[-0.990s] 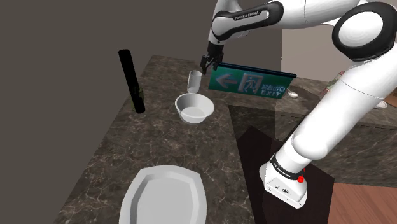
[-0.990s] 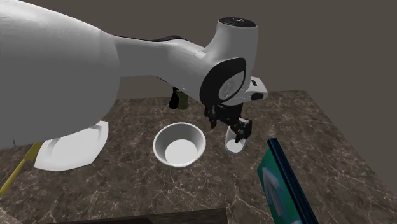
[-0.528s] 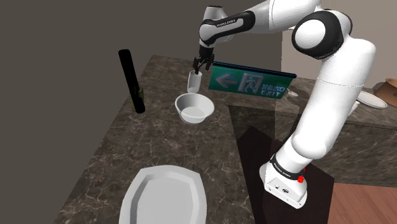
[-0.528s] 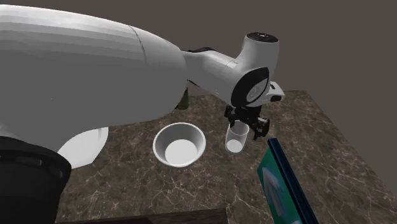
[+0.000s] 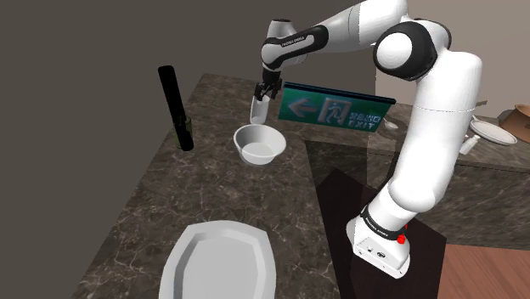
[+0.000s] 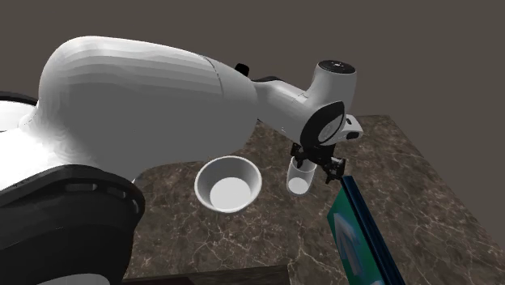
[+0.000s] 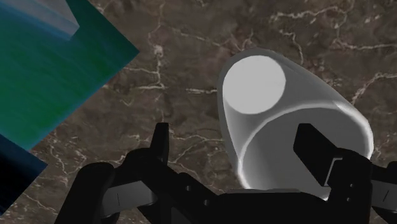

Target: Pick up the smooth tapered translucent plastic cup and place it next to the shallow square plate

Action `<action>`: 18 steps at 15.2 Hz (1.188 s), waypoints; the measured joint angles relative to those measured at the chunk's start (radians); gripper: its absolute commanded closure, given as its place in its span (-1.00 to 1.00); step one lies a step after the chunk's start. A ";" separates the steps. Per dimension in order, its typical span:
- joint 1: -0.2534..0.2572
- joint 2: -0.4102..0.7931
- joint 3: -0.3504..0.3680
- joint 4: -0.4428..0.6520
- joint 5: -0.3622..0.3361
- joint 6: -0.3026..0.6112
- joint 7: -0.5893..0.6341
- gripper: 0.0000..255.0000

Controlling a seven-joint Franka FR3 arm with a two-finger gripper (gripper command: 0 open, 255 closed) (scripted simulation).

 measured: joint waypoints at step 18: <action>0.000 0.007 0.000 -0.011 0.001 0.021 0.001 1.00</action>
